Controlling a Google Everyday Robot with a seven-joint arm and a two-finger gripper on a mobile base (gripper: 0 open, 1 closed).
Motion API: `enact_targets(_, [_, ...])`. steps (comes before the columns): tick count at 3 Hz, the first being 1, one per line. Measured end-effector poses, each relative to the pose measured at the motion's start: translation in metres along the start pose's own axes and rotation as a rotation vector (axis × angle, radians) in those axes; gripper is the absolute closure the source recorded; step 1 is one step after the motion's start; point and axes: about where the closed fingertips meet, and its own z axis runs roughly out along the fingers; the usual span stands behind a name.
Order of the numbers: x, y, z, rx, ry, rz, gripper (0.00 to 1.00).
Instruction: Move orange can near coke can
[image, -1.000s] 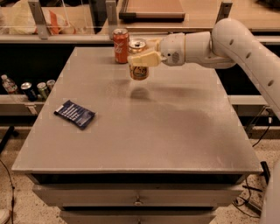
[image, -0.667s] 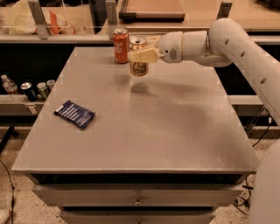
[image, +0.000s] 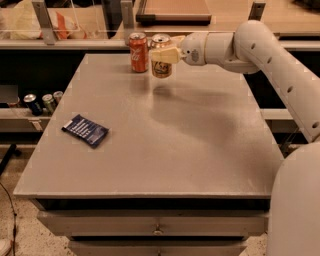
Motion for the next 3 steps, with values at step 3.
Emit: enact_targets(3, [0.017,-0.035,0.035,0.11,0.027,0.015,1.0])
